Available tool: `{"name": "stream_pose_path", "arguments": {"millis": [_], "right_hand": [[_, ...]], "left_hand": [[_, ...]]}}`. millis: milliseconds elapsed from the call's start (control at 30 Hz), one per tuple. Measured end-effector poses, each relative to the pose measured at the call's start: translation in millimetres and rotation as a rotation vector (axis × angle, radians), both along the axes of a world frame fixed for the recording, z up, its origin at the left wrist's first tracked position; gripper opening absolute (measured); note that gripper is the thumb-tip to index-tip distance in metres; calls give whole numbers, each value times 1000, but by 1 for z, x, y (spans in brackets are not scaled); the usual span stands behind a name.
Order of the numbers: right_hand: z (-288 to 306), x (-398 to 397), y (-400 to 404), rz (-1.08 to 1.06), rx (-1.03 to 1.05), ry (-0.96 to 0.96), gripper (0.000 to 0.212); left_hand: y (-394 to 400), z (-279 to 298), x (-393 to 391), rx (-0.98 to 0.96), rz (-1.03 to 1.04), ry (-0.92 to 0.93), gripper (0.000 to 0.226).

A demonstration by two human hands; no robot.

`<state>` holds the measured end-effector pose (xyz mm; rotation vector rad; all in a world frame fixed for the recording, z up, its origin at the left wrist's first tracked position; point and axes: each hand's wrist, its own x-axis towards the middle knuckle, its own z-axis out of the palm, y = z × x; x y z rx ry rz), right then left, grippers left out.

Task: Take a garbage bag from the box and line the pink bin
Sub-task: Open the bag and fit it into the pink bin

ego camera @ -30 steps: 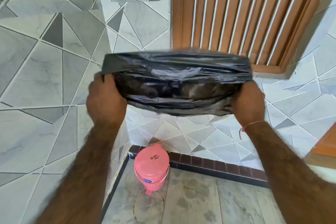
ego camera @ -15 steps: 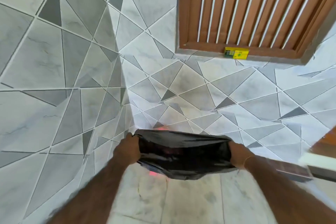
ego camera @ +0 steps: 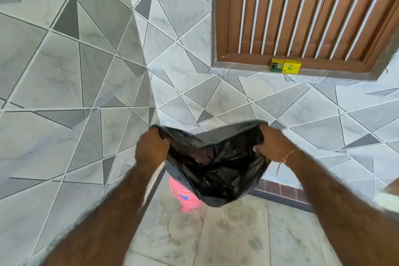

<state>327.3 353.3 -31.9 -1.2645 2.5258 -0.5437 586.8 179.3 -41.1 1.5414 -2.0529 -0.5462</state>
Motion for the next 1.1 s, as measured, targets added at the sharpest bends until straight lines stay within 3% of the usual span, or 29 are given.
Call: {"name": "stream_pose_path", "arguments": {"millis": [133, 200, 267, 333, 367, 500, 700, 833, 967, 1100], "right_hand": [[37, 5, 0, -106, -395, 229, 51], [19, 7, 4, -88, -463, 231, 48], [-30, 9, 13, 68, -88, 146, 54], [-89, 10, 35, 205, 375, 102, 58], [-113, 7, 47, 217, 469, 120, 56], [-156, -9, 70, 256, 440, 65, 50], [-118, -20, 53, 236, 342, 111, 62], [-105, -21, 52, 193, 169, 12, 64], [-101, -23, 52, 216, 81, -27, 85], [-105, -25, 41, 195, 69, -14, 82]], "left_hand": [[12, 39, -4, -422, 54, 132, 40], [28, 16, -3, -528, -5, -59, 59], [49, -38, 6, -280, -147, -402, 60], [72, -90, 20, 50, -196, -561, 45], [78, -108, 26, 95, -195, -576, 41], [85, -127, 35, 104, -181, -538, 36], [77, -110, 24, 103, -168, -462, 47], [82, -106, 15, 105, -102, -422, 52], [88, -104, 11, 127, -84, -399, 69], [78, -105, 13, 153, -75, -404, 81]]}}
